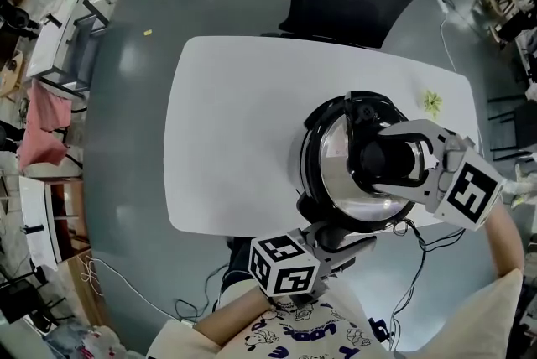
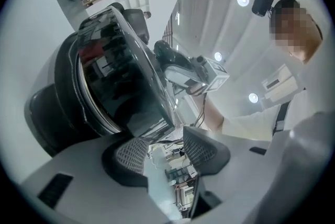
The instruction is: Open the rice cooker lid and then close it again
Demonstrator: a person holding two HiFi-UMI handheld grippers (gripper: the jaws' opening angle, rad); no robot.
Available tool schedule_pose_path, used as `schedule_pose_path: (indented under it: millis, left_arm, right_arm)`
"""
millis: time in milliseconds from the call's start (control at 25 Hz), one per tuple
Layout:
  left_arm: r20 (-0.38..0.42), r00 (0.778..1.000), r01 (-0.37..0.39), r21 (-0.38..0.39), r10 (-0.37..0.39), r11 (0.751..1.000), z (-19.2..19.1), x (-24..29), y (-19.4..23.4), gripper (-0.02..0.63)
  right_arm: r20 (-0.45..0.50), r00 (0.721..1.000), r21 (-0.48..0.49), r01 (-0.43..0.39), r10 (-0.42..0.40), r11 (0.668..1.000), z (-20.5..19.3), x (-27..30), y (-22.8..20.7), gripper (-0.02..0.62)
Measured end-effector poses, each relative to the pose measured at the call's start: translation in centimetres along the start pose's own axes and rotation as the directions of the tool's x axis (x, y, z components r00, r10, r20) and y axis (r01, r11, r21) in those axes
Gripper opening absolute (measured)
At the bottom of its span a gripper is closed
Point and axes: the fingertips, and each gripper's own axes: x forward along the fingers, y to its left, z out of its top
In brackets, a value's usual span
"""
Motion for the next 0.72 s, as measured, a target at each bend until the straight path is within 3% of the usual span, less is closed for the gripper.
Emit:
schedule_pose_path:
  millis: [160,320,520,720]
  left_arm:
    - [-0.053,0.998,-0.019,0.044,0.021,0.999,-0.7,-1.9,0.1,0.215]
    - [-0.090,0.996,-0.012,0.120,0.023,0.993,-1.0,-4.5,-0.6,0.196]
    - [0.009,1.000,-0.030,0.165,0.029,0.986,2.3,-7.1,-1.3,0.195]
    - [0.139,0.987,-0.107,0.190,0.082,0.976,6.5,-9.9,-0.4,0.195]
  right_arm:
    - [0.018,1.000,0.006,0.009,-0.009,1.000,0.0,0.1,0.0,0.291]
    - [-0.030,0.999,-0.036,0.027,-0.028,0.999,-1.3,0.8,0.3,0.291]
    - [-0.044,0.998,-0.078,0.035,-0.039,0.996,-2.2,1.8,0.8,0.291]
    - [-0.019,0.999,-0.113,0.047,-0.050,0.992,-2.4,2.1,0.8,0.291]
